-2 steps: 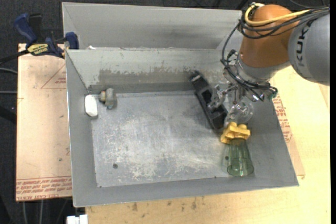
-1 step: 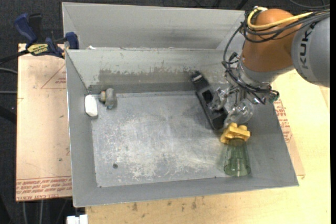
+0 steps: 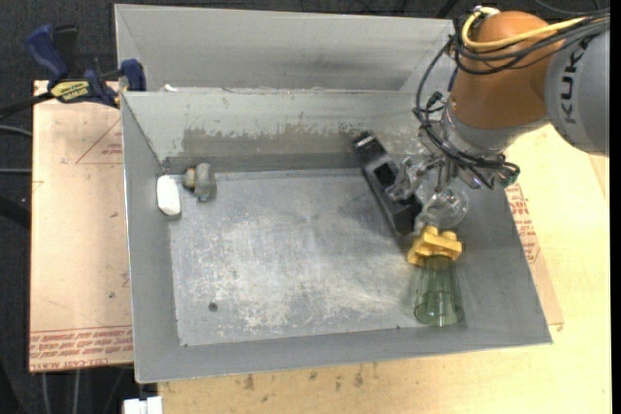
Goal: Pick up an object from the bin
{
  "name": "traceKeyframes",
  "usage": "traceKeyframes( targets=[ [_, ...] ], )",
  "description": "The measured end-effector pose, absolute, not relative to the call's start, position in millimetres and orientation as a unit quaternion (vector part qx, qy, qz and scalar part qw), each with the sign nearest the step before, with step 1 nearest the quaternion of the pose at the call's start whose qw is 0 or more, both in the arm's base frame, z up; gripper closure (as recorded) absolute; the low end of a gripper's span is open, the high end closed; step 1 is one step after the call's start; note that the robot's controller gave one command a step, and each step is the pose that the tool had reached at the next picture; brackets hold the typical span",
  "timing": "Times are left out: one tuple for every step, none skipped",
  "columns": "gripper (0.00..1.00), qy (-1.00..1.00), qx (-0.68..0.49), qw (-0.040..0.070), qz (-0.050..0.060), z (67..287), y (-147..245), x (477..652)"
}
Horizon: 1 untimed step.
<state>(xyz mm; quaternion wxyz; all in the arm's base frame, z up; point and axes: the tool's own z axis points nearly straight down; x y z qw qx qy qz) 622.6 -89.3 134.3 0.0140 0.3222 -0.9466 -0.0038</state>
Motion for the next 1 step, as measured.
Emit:
traceKeyframes(
  targets=[
    [1.00, -0.946, 0.324, 0.003, -0.001, 162.0, -91.9, 622.6]
  ],
)
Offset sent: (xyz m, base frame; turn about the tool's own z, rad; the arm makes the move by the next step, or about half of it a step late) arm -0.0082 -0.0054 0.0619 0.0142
